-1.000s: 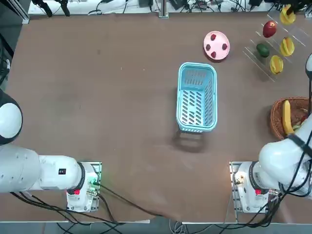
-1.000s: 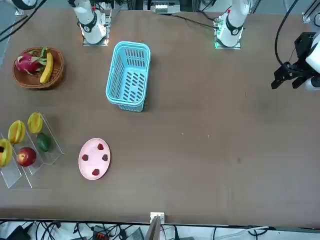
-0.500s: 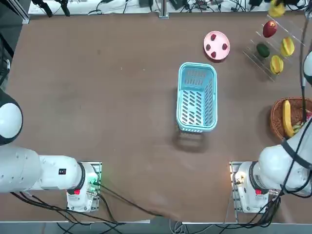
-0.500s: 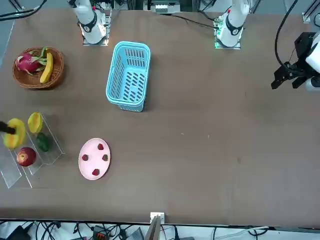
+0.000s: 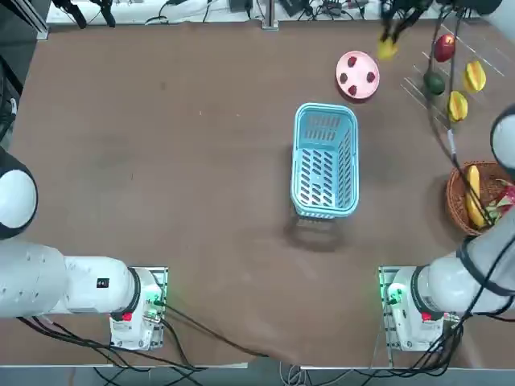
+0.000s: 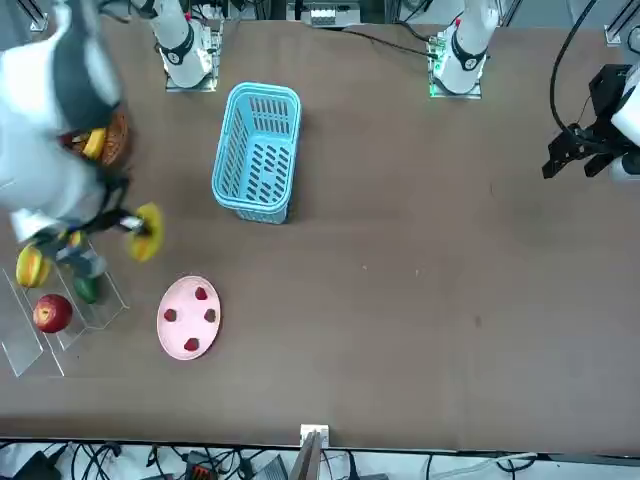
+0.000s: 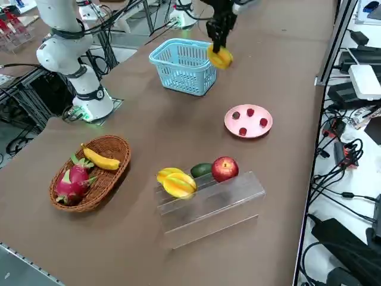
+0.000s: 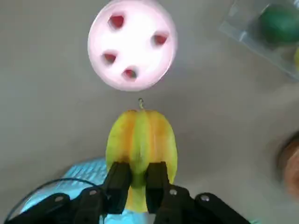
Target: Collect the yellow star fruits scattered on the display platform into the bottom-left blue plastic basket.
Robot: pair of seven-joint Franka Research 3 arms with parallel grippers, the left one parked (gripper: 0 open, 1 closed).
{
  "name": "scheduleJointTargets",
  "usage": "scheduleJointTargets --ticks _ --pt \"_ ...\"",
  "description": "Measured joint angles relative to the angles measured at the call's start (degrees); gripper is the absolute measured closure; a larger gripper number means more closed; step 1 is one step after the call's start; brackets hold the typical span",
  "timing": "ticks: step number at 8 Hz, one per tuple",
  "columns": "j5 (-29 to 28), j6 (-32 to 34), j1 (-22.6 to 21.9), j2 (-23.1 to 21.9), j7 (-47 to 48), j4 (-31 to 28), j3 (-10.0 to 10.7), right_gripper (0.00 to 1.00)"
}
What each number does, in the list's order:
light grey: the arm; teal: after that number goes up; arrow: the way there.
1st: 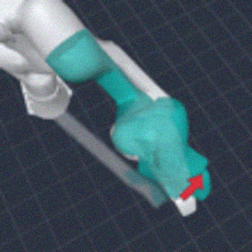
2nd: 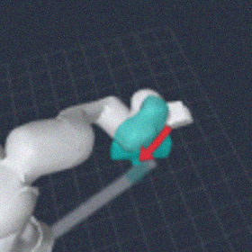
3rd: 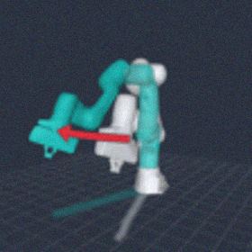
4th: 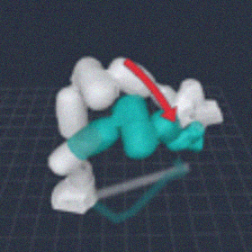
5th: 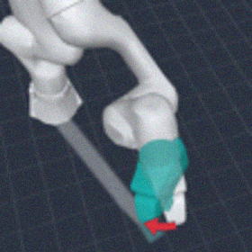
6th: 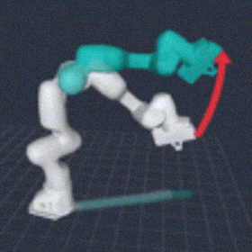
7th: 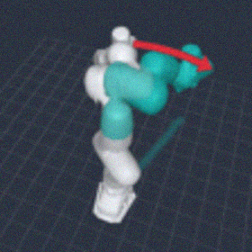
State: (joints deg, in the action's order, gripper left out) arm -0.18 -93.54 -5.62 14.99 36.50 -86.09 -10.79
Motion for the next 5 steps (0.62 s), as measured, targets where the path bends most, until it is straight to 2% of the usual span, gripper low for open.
scheduleJointTargets --ticks 1,3,5 --pt "-2.65 -2.81 -2.73 -4.21 3.51 -6.36 -0.02 0.77" --pt "-4.37 -8.21 -8.25 -11.14 10.27 -17.39 -0.01 0.77" --pt "-4.94 -13.17 -15.01 -15.03 17.40 -26.16 -0.02 0.77"
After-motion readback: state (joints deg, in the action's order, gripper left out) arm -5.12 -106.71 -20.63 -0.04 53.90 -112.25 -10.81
